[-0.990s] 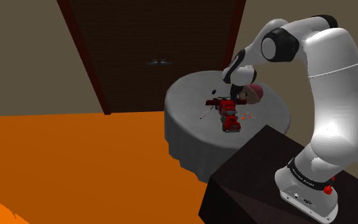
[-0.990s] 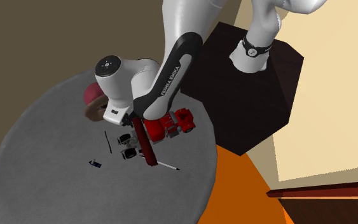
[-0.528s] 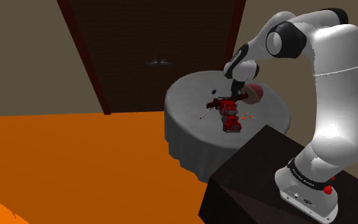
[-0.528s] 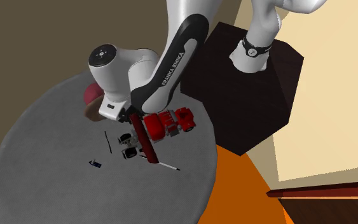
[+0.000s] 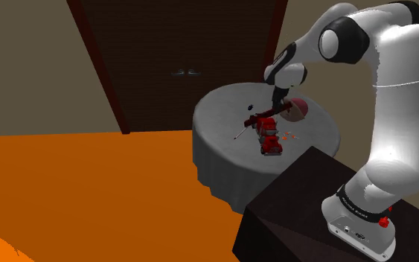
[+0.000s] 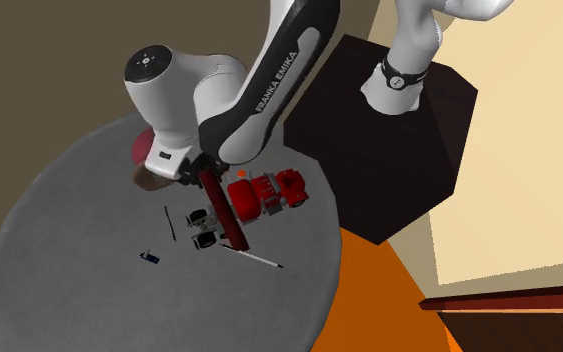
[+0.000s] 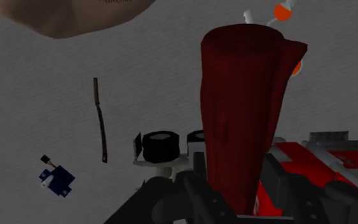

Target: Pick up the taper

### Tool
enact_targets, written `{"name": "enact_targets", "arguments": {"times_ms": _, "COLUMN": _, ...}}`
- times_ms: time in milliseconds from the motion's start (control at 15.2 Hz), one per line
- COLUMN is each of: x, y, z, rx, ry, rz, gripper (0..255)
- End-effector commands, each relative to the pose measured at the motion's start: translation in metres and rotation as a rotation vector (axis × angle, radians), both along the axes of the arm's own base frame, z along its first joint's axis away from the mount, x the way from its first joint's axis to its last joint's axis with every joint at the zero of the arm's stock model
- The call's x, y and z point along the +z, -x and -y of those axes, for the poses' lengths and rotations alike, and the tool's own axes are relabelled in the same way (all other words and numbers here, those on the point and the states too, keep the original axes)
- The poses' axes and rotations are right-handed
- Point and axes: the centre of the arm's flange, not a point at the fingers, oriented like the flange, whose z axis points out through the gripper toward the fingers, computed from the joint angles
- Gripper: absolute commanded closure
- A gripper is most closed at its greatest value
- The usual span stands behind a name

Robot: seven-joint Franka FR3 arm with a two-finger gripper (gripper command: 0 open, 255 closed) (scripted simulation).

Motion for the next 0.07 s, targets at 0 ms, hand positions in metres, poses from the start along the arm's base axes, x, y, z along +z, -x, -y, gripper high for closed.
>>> {"name": "enact_targets", "arguments": {"times_ms": 0, "x": 0.0030, "y": -0.0001, "z": -0.0009, "rx": 0.000, "ry": 0.000, "rz": 0.000, "gripper": 255}}
